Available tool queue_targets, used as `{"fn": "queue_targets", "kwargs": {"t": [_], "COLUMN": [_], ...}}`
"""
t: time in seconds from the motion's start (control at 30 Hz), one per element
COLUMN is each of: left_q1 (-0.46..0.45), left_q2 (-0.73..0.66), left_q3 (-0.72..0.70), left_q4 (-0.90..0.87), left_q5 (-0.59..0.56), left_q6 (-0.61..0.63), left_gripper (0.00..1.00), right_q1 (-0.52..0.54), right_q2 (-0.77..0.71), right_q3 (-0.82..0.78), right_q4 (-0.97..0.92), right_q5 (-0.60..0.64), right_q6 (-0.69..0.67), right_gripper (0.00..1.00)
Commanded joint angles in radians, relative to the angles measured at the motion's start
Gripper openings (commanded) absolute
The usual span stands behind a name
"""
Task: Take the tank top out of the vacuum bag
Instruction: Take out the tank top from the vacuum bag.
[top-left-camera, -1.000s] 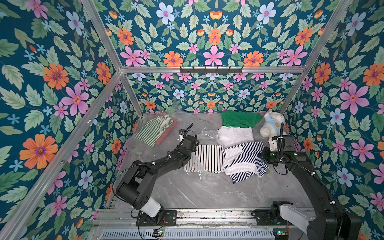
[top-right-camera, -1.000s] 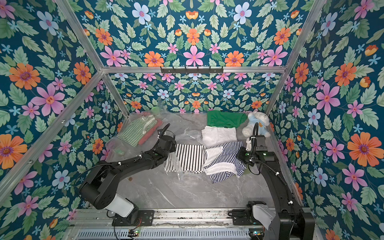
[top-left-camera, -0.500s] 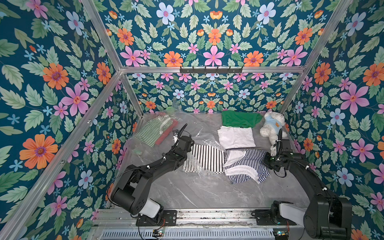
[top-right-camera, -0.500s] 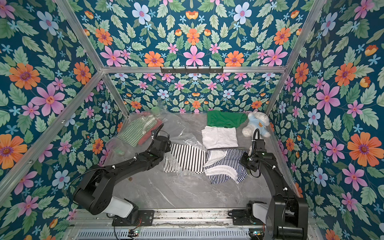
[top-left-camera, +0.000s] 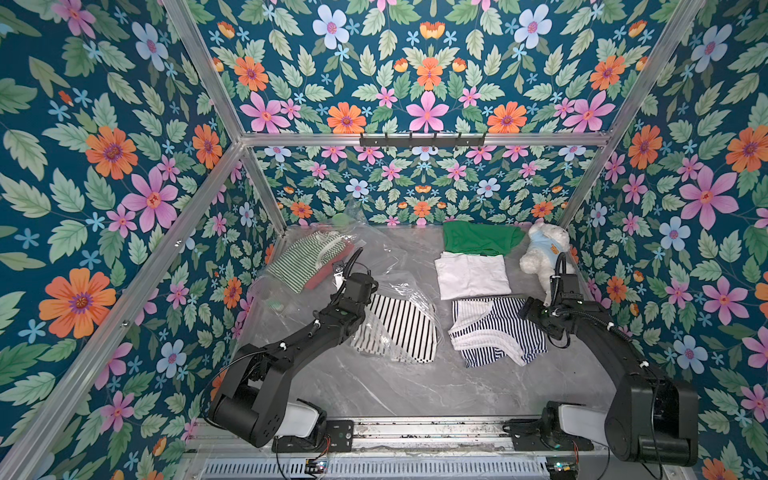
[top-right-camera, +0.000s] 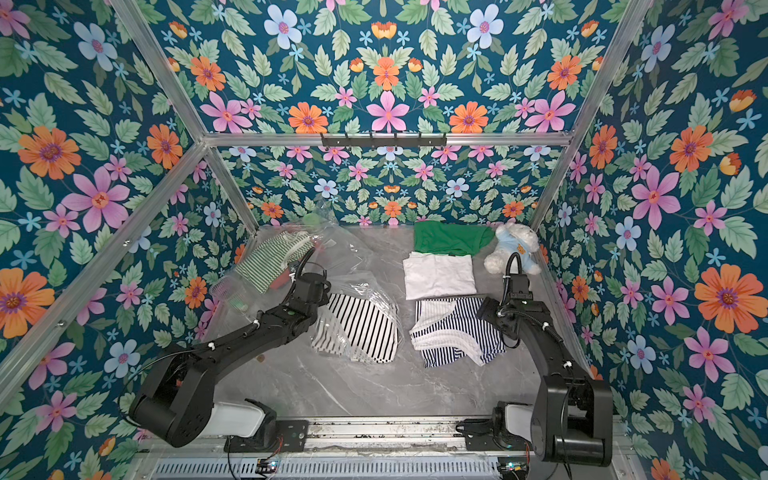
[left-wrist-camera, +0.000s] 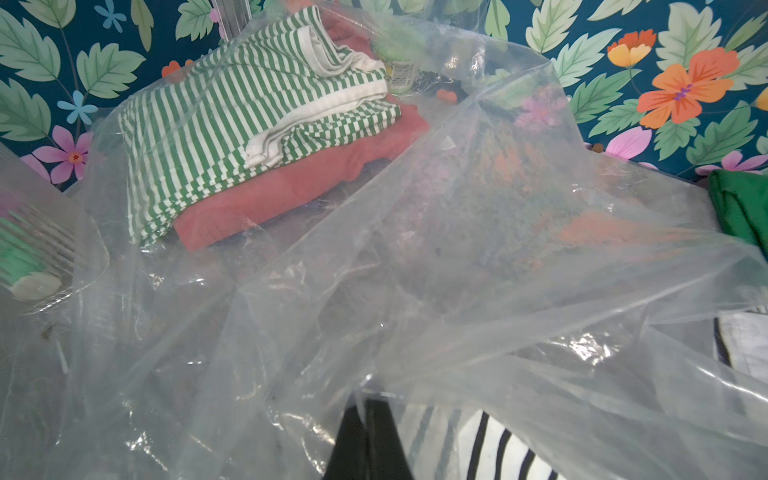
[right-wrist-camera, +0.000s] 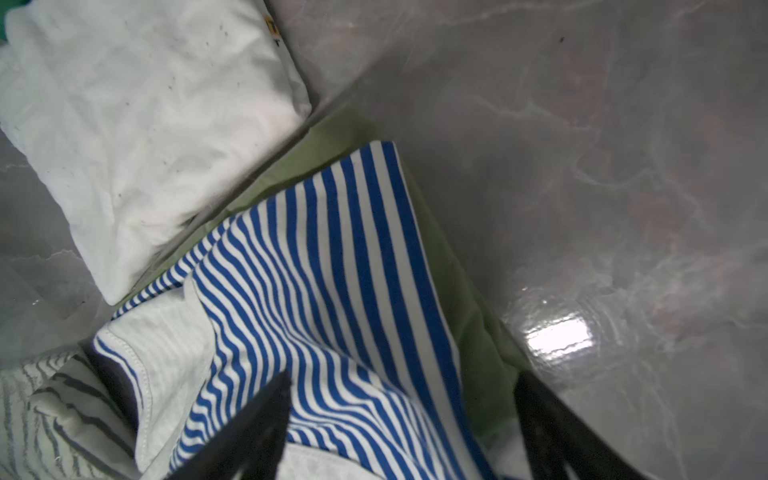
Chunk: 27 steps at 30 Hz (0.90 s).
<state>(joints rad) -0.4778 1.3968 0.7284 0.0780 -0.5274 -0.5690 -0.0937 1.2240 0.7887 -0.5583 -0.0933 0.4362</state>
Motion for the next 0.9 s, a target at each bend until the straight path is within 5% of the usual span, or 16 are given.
{"fn": "queue_targets", "kwargs": {"t": [0.0, 0.3, 0.47, 0.87], "left_q1": [0.002, 0.0, 0.0, -0.01], "left_q2": [0.0, 0.031, 0.016, 0.119], "left_q3": [-0.004, 0.007, -0.015, 0.017], "left_q4": [-0.001, 0.052, 0.112, 0.143], "left_q5": [-0.019, 0.07, 0.122, 0.244], "left_q6": [0.003, -0.009, 0.0, -0.067], "left_gripper": [0.0, 0.0, 0.0, 0.0], "right_q1": [0.0, 0.111, 0.229, 0.681], "right_q2": [-0.074, -0.213, -0.187, 0.122], "right_q3": [0.0, -0.027, -0.128, 0.023], "right_q4": [-0.014, 0.034, 0.328, 0.516], "right_q5": [0.101, -0.039, -0.238, -0.165], "right_q6": [-0.009, 0.028, 0.181, 0.168], "right_gripper": [0.91, 0.9, 0.87, 0.86]}}
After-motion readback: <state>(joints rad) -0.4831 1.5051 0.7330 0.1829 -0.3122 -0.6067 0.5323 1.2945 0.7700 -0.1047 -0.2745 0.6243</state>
